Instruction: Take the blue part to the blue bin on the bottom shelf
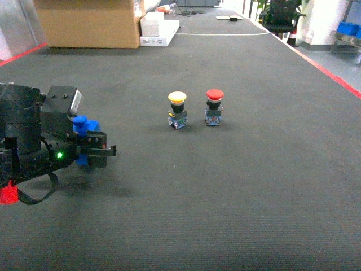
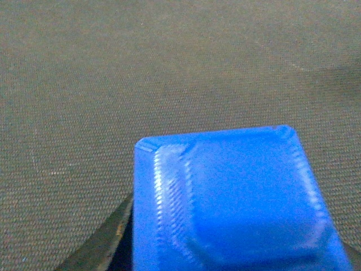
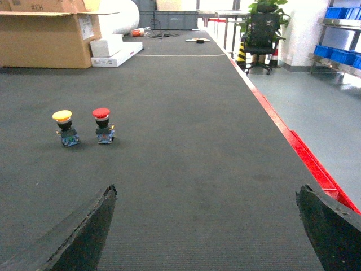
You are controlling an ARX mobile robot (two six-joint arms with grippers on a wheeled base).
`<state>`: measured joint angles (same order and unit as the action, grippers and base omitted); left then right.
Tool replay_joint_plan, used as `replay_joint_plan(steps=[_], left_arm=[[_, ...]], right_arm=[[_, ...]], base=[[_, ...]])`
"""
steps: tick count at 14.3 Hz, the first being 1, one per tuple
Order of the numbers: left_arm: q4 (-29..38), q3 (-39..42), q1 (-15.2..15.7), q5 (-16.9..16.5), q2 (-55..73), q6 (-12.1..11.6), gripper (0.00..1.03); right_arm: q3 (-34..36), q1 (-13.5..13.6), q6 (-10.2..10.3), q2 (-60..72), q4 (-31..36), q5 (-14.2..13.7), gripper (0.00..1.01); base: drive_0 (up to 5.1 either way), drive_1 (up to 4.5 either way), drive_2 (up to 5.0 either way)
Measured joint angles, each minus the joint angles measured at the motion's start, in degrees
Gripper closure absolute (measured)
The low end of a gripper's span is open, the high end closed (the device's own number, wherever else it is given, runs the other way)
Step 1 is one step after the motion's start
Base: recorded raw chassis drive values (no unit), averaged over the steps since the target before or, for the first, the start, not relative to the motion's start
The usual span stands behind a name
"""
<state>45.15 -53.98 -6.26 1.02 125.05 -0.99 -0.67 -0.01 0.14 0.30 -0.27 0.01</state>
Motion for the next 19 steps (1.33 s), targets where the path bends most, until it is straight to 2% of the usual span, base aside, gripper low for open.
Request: replay_joint_plan(steps=[1, 2, 5, 6, 8, 9, 11, 12, 13, 15, 17, 18, 19], left_arm=[[-0.22, -0.02, 0.00, -0.81, 0.00, -0.66, 0.55], [0.31, -0.02, 0.00, -0.98, 0.00, -1.03, 0.58], [2.19, 3.48, 0.00, -0.26, -1.97, -1.22, 0.59], [3.78, 7.76, -0.04, 0.98, -5.35, -1.14, 0.59], [4.20, 19.58, -1.33, 3.87, -19.65, 0.92, 0.59], [1.92, 24.81, -2.71, 5.57, -28.46, 1.20, 0.59], [-6.58, 33.57, -5.53, 9.57, -47.89, -0.13, 0.59], [-12.46, 35.74, -6.27, 12.17, -58.21, -1.09, 0.59], [-19.28, 36.63, -7.23, 14.67, -69.05, -0.94, 0.59], [-34.01, 37.51, -12.24, 20.68, -88.59, -0.04, 0.59], [-49.72, 37.88, -18.69, 28.81, -105.04, 2.36, 0.59], [-53.42, 38.27, -19.10, 30.58, -110.55, 3.65, 0.59], [-54.16, 38.47, -18.21, 31.12, -111.30, 4.76, 0.59]], right_arm=[[0.00, 0.00, 0.02, 0.00, 0.00, 0.00, 0.03], [0.00, 0.00, 0.02, 0.00, -0.02, 0.00, 0.03], [0.00, 0.00, 0.00, 0.00, 0.00, 0.00, 0.03], [0.00, 0.00, 0.02, 0.00, -0.02, 0.00, 0.03], [0.00, 0.00, 0.02, 0.00, 0.00, 0.00, 0.03], [0.00, 0.00, 0.00, 0.00, 0.00, 0.00, 0.03], [0.00, 0.00, 0.00, 0.00, 0.00, 0.00, 0.03], [0.00, 0.00, 0.02, 0.00, -0.02, 0.00, 0.03], [0.00, 0.00, 0.00, 0.00, 0.00, 0.00, 0.03], [0.00, 0.00, 0.02, 0.00, -0.02, 0.00, 0.03], [0.00, 0.00, 0.00, 0.00, -0.02, 0.00, 0.03], [0.00, 0.00, 0.00, 0.00, 0.00, 0.00, 0.03], [0.00, 0.00, 0.00, 0.00, 0.00, 0.00, 0.03]], base=[[0.0, 0.00, 0.0], [0.0, 0.00, 0.0], [0.0, 0.00, 0.0], [0.0, 0.00, 0.0], [0.0, 0.00, 0.0], [0.0, 0.00, 0.0], [0.0, 0.00, 0.0], [0.0, 0.00, 0.0], [0.0, 0.00, 0.0], [0.0, 0.00, 0.0], [0.0, 0.00, 0.0], [0.0, 0.00, 0.0], [0.0, 0.00, 0.0]])
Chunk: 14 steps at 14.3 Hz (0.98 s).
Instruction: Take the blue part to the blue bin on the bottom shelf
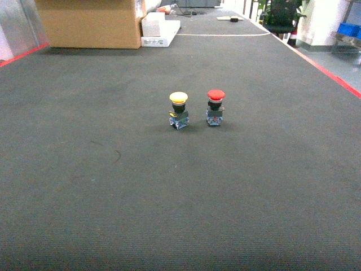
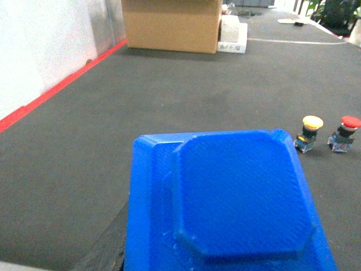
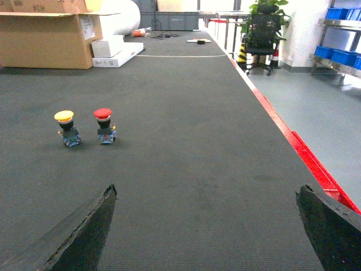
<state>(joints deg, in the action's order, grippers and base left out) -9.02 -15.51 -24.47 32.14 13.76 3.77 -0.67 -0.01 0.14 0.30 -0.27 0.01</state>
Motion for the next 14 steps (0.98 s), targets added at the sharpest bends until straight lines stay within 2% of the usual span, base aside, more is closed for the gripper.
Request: replay_joint_plan(steps=[2, 4, 9, 14], left_arm=[[-1.84, 1.53, 0.96, -1.44, 0.42, 1.49, 0.59], [-0.81, 1.70, -0.02, -0.13, 0.35, 1.57, 0.59], [-0.81, 1.70, -0.02, -0.13, 0.42, 1.57, 0.59], [-0.61, 1.77, 0.04, -0.09, 0.04, 1.57, 0.59]], right_arm=[[0.00, 0.00, 0.00, 0.00, -0.02, 0.00, 0.03], [0.00, 0.00, 0.02, 0.00, -0.02, 0.00, 0.03], [0.00, 0.00, 0.02, 0.00, -0.07, 0.00, 0.03], [0.00, 0.00, 0.00, 0.00, -0.02, 0.00, 0.03]], base=[[0.0, 0.00, 0.0], [0.0, 0.00, 0.0], [0.0, 0.00, 0.0], [-0.1, -3.79, 3.7]])
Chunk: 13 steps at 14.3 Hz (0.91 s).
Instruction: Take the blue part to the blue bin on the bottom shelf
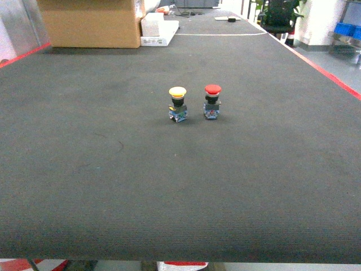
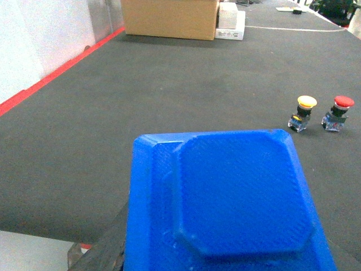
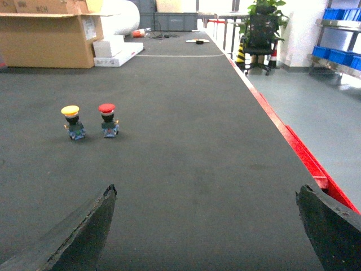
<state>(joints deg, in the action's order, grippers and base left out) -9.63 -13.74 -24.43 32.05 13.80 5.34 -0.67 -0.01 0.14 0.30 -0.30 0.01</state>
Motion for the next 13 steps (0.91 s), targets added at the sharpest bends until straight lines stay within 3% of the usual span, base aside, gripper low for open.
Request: replay_joint_plan(steps=[13], left_arm=[[-0.20, 0.00, 0.00, 0.15, 0.24, 0.00, 0.59]], right_arm=[[0.00, 0.00, 0.00, 0.00, 0.02, 0.00, 0.03]], base=[[-0.1, -3.74, 3.6]])
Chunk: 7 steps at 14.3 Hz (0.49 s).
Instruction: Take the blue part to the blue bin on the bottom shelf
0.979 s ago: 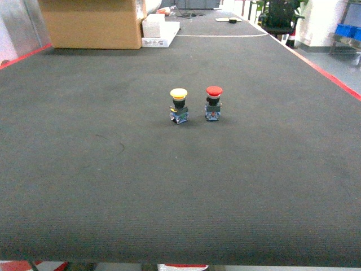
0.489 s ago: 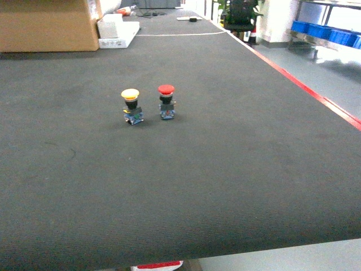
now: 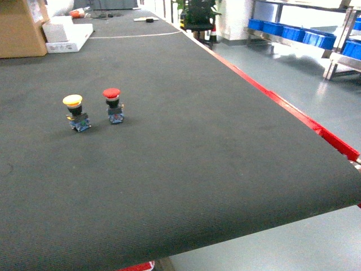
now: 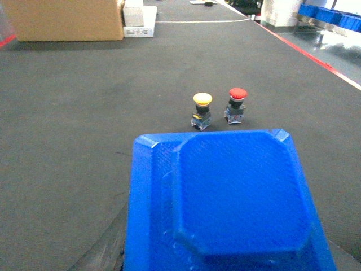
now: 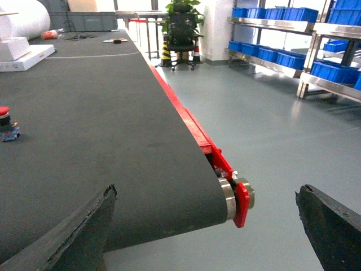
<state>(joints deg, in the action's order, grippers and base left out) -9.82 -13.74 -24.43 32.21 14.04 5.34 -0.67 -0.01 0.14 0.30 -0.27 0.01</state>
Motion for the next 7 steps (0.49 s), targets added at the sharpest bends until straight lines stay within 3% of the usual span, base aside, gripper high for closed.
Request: replay_joint_plan(steps=[4, 7], left_arm=[[0.00, 0.00, 0.00, 0.00, 0.00, 0.00, 0.59], [-0.02, 0.00, 0.00, -0.02, 0.00, 0.00, 0.59]], right_arm=[[0.00, 0.00, 0.02, 0.00, 0.00, 0.02, 0.03], [0.00, 0.00, 0.02, 0.00, 0.00, 0.02, 0.03]], base=[[-0.1, -3.74, 3.6], [-1.5, -1.52, -1.5]])
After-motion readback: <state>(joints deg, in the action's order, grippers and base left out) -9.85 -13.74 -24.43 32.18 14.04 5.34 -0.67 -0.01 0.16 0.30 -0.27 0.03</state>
